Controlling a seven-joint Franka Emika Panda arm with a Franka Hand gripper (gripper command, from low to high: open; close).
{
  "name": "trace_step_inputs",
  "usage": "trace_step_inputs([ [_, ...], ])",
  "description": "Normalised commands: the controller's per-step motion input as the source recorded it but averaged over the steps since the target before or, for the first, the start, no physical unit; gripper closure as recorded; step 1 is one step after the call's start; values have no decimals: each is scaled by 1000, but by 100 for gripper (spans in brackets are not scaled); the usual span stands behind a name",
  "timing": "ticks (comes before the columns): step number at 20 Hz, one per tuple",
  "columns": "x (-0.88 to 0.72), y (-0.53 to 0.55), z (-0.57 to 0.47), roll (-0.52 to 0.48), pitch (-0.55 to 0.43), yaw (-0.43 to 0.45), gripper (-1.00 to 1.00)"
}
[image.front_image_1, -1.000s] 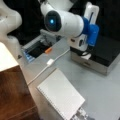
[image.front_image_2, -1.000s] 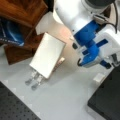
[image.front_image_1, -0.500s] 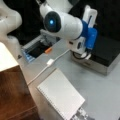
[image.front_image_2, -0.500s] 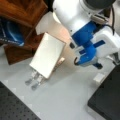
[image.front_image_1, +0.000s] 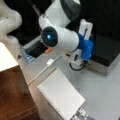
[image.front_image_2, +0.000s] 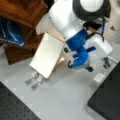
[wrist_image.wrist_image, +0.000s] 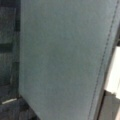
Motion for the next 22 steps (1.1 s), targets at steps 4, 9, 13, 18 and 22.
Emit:
trace_step_inputs([
  [4,12,-134,-249,71,-79,85,-100],
  [9,9,-80,-206,156,-49,25,-100],
  [13,29,-76,-211,220,-76,4,-100],
  [18,31,-90,-203,271,-101,-5,-100],
  [22,5,-107,-200,286,-94,9,-100],
])
